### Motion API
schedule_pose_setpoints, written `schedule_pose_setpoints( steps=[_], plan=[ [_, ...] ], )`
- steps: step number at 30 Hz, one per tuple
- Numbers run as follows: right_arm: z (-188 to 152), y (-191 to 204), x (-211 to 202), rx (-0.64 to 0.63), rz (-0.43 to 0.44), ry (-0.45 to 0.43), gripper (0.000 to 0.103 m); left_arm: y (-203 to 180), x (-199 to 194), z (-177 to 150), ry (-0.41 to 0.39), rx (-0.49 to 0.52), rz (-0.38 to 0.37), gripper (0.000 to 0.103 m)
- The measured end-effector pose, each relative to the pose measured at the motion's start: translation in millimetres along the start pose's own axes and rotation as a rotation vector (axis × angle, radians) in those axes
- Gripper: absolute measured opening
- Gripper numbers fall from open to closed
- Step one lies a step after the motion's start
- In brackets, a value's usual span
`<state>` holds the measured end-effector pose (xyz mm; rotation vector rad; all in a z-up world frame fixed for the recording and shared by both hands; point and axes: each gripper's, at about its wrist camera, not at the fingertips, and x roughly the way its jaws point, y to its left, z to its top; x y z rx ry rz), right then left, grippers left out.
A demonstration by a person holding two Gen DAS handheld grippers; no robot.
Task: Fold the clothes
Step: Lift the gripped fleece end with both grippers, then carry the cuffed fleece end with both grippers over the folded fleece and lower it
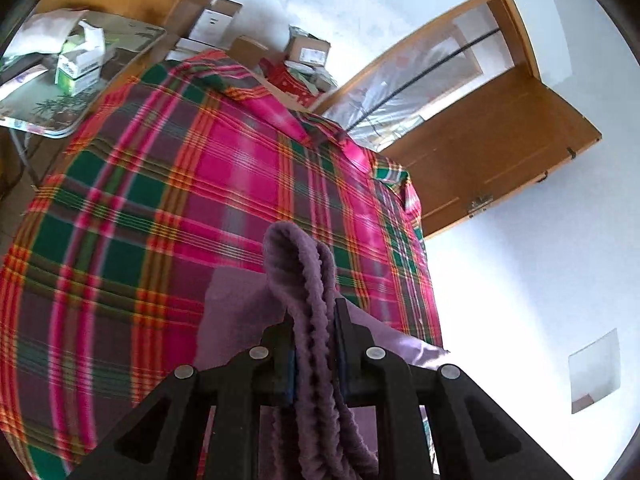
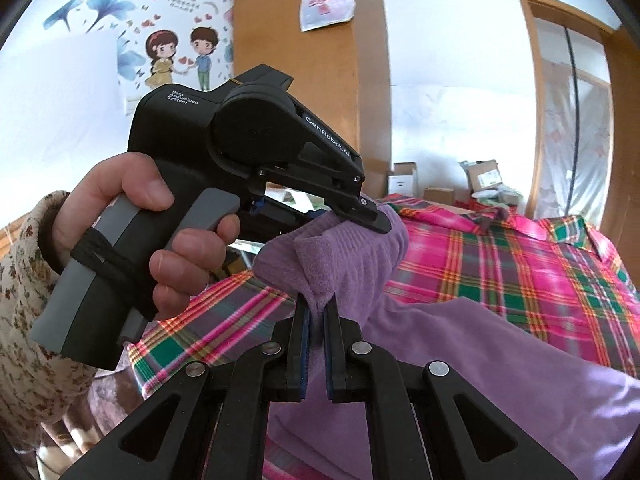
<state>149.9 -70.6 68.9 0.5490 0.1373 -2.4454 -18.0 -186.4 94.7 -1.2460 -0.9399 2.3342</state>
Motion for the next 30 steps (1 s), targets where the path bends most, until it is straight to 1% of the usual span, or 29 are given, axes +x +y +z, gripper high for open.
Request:
schedule_pose_setpoints(
  steps=[7,14,22,30],
  plan=[
    [-2,-31,-5,0.040,-0.041,-0.022,0.006,-28,20,-7,0.034,0.039,-0.022,0.016],
    [-10,-50,-19,0.070,-0.074,-0.026,0.006,-49,43,-14,0.075,0.064,-0.033,0.016],
    [-22,-70,-34,0.116,-0.117,-0.014,0.006,-69,75,-24,0.132,0.081,-0.037,0.016],
    [-37,-93,-47,0.162,-0.163,-0.001,0.006,-84,103,-23,0.186,0.092,-0.034,0.016]
  ],
)
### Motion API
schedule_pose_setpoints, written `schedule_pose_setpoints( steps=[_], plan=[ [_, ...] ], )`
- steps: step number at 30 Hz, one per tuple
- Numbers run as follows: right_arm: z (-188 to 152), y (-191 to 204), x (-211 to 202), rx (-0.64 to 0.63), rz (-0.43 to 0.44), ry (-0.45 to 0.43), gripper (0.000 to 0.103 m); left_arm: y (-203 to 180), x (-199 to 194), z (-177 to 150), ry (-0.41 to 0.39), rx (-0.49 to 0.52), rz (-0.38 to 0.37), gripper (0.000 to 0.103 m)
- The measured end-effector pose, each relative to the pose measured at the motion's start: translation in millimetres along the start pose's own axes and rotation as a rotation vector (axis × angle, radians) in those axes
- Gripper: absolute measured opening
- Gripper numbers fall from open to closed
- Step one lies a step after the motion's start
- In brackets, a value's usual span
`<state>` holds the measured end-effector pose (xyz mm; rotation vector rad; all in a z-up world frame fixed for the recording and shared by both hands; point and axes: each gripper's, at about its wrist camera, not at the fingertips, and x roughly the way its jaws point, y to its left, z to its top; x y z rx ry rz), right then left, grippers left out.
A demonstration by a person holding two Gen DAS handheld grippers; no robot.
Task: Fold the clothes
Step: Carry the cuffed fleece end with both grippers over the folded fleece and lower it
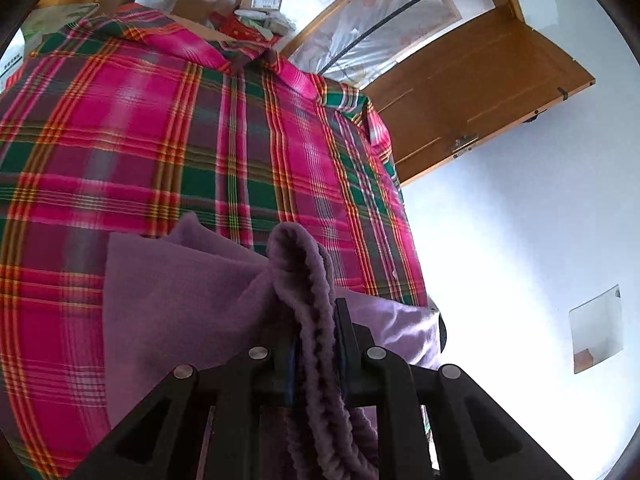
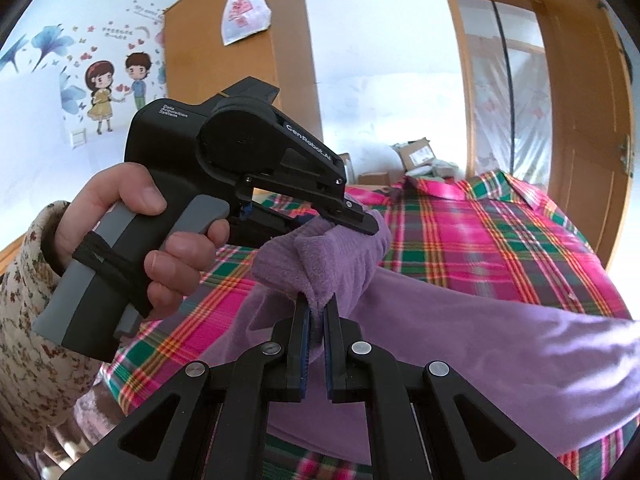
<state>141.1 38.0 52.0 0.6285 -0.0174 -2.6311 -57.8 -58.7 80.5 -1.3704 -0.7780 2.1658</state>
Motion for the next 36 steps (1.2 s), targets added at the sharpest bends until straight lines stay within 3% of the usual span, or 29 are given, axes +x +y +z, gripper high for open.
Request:
schedule_pose_setpoints(
  steps=[18,25,31,36],
  plan=[
    [-33,-44,-2,0.099,-0.066,0.102,0.006,-13,64,-9,0.103,0.013,0.026,0.019],
    [-45,-53,0,0.139,-0.055,0.137,0.006,-13,56,-12,0.076,0.040,0.012,0.019],
    [-50,-59,1,0.182,-0.050,0.150,0.006,1,35,-13,0.026,0.012,-0.026,0.026],
    [-53,-64,3,0.212,-0.055,0.160,0.010,18,16,-23,-0.021,-0.025,-0.011,0.028]
  ],
)
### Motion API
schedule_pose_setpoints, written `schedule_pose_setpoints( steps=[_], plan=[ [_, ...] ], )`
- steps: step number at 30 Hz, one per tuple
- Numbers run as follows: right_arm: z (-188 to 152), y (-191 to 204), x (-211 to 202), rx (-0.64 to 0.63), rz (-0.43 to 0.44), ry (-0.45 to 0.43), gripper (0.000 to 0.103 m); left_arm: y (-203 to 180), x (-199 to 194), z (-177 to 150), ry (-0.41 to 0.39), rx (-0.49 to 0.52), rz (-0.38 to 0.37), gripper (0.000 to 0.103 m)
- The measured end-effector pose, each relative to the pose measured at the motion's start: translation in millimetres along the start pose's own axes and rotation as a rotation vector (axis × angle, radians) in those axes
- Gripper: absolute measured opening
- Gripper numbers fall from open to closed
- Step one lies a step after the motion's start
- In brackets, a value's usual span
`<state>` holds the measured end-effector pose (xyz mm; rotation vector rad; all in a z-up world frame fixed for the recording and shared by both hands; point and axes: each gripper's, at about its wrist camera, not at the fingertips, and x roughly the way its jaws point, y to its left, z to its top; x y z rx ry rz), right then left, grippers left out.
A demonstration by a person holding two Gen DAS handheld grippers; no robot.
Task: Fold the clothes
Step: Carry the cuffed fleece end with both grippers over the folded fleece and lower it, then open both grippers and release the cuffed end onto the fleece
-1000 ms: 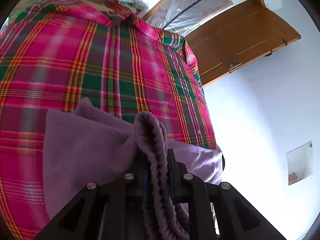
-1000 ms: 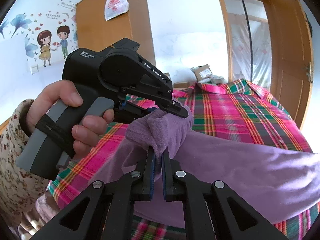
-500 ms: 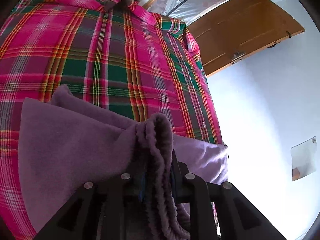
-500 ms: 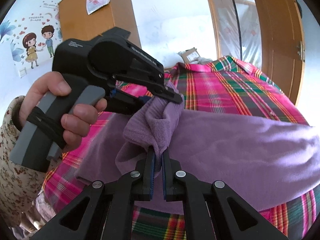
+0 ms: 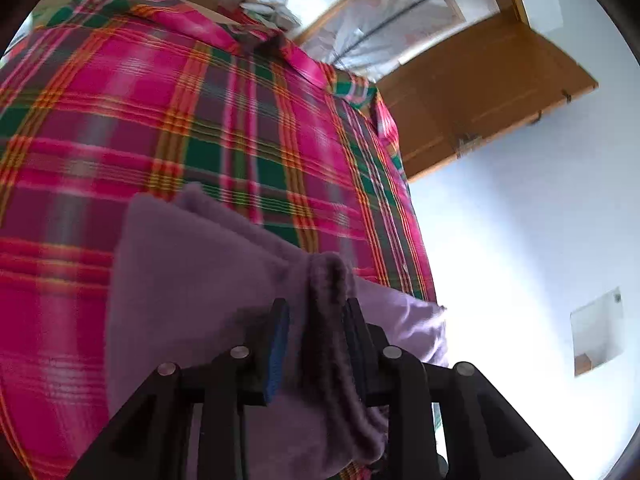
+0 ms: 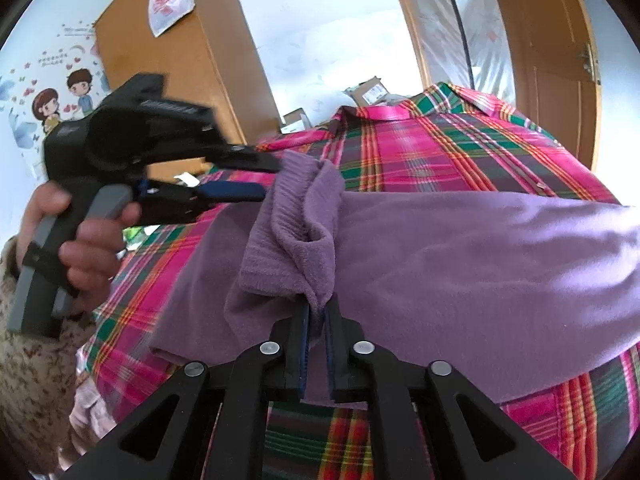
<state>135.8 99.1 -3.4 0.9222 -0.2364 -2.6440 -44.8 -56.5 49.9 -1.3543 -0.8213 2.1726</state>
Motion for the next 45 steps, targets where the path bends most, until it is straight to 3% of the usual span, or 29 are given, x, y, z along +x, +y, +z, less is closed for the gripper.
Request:
schedule_pose_setpoints(
  steps=[5,9,13,19,24,30,33,34,36,38,42,45],
  plan=[
    [-5,-2,0,0.018,-0.013,0.018,0.010,23,-17,-12,-0.045,-0.037,0.023,0.028],
    [-5,-7,-4,0.037,-0.025,0.016,0.016,32,-30,-20,-0.075,-0.046,0.048,0.028],
    [-5,-14,-9,0.050,-0.059,0.007,0.024,40,-41,-29,-0.076,-0.062,0.031,0.028],
    [-1,-25,-26,0.050,-0.118,-0.031,0.028,50,-42,-41,-0.073,-0.070,0.072,0.029],
    [15,-34,-37,0.082,-0.086,-0.071,0.031,59,-44,-50,-0.058,-0.077,0.086,0.029],
    [36,-45,3,0.136,0.040,0.079,0.031,61,-47,-57,-0.043,-0.082,0.083,0.029],
    [36,-49,17,0.164,0.023,0.120,0.029,63,-44,-56,-0.038,-0.090,0.078,0.029],
    [35,-48,19,0.163,0.029,0.127,0.020,64,-44,-56,-0.036,-0.091,0.079,0.029],
    [34,-44,16,0.129,0.018,0.111,0.016,66,-43,-56,-0.031,-0.090,0.080,0.029],
    [34,-36,10,0.086,0.010,0.086,0.015,67,-42,-54,-0.027,-0.093,0.078,0.029],
    [36,-38,-9,0.119,0.027,0.038,0.015,69,-41,-53,-0.020,-0.095,0.066,0.029],
    [30,-45,1,0.155,0.003,0.095,0.015,71,-40,-52,-0.018,-0.102,0.058,0.029]
  ],
)
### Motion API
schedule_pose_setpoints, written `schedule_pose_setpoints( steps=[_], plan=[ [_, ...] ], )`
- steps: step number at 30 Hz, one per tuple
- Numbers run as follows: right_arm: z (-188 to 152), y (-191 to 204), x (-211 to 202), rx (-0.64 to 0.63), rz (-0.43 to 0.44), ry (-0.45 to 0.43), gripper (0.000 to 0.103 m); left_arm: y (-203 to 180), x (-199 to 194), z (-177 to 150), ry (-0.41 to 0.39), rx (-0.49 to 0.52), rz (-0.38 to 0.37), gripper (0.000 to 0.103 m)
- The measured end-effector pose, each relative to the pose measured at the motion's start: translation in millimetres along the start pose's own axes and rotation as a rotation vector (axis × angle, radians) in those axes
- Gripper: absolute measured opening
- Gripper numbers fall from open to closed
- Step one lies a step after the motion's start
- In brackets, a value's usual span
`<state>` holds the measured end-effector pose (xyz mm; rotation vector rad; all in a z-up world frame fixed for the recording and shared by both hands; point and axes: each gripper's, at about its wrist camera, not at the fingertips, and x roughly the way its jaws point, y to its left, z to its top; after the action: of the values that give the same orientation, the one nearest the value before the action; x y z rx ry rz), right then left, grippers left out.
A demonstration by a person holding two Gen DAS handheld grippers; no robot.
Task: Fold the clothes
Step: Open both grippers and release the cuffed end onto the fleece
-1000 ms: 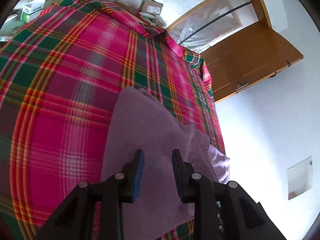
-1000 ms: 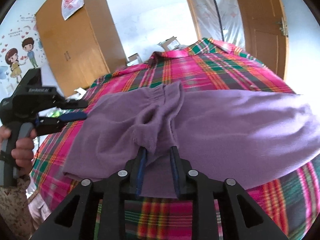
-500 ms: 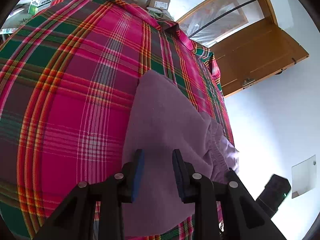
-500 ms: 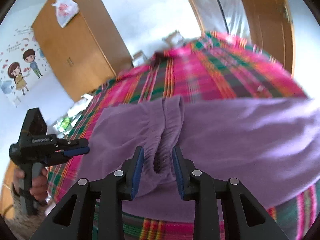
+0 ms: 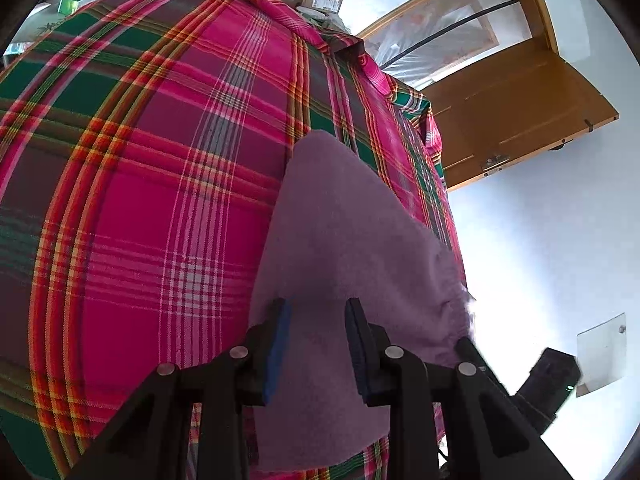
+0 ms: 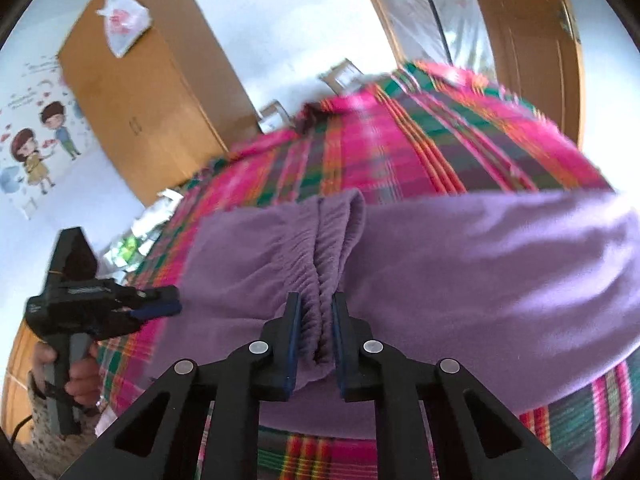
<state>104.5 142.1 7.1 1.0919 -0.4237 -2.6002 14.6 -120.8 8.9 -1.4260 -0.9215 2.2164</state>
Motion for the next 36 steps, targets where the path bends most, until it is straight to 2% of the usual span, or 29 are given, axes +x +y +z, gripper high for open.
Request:
schedule_pose_setpoints(
  steps=[2,6,8,14,20,23,30,32,33,34,36],
  plan=[
    [-2,-6,10,0.024,-0.009,0.046,0.015,1,0,1,0.009,0.004,-0.002,0.029],
    [7,-9,9,0.024,0.044,0.060,0.020,1,3,5,0.010,0.000,-0.003,0.029],
    [17,-12,12,0.032,0.057,0.051,0.024,4,-3,4,0.008,0.004,0.002,0.029],
    [42,-21,22,0.053,0.083,0.026,0.024,6,-6,9,-0.015,0.003,0.001,0.030],
    [60,-15,31,0.011,0.090,-0.013,0.025,7,-3,22,-0.041,-0.002,0.026,0.030],
    [68,-1,48,-0.073,0.074,0.030,0.025,9,3,28,-0.040,-0.003,0.033,0.031],
    [77,5,78,-0.096,0.107,0.095,0.025,13,16,46,-0.037,-0.017,0.021,0.034],
    [78,2,83,-0.079,0.110,0.110,0.020,15,19,50,-0.038,-0.033,0.022,0.034],
    [78,-1,83,-0.066,0.113,0.107,0.012,15,20,51,-0.037,-0.037,0.021,0.034],
    [78,-3,83,-0.054,0.116,0.103,0.009,16,22,52,-0.035,-0.042,0.021,0.034],
    [78,-8,78,-0.034,0.124,0.074,0.006,16,24,52,-0.031,-0.047,0.023,0.034]
  ],
)
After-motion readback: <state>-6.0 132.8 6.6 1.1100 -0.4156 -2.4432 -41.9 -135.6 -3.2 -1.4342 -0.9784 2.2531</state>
